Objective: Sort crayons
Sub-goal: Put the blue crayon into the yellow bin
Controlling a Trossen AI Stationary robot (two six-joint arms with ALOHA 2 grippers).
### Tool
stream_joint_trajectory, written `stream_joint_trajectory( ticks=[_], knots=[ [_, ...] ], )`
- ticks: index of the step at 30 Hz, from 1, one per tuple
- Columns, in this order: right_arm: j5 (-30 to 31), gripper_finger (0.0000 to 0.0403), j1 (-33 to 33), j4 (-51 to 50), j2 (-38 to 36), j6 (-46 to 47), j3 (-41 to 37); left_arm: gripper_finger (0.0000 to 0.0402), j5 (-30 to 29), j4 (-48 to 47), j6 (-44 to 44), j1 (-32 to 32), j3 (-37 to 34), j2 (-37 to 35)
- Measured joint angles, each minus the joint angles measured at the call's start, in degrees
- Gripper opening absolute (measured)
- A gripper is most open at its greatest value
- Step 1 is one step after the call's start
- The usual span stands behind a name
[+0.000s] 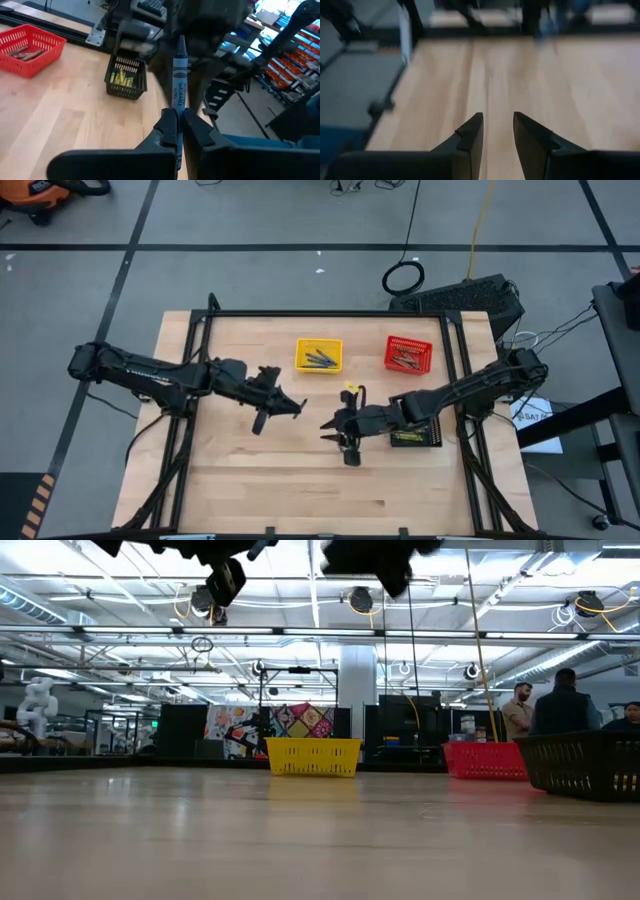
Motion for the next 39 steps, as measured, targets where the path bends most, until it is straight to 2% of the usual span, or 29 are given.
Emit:
stream_joint_trajectory(
  ticks=[6,9,21,32,39],
  knots=[
    [1.9,0.0093,-0.2,14.7,0.0,-8.0,0.0,0.0000,-2.2,1.4,3.0,-3.0,0.0,1.5],
    [3.0,0.0093,-0.6,18.1,0.0,-10.3,0.0,0.0000,-2.3,2.9,4.1,-4.0,0.0,2.6],
    [2.5,0.0093,-2.1,18.5,0.0,-7.8,0.0,0.0000,-2.5,4.3,5.6,-4.4,0.1,3.1],
    [2.7,0.0093,-1.0,15.9,0.0,-5.3,0.0,0.0000,-3.6,4.2,6.0,-4.4,0.1,3.1],
    [4.8,0.0093,-1.7,16.4,0.0,-6.0,0.0,0.0000,-3.5,4.2,6.9,-4.4,0.0,3.1]
  ],
)
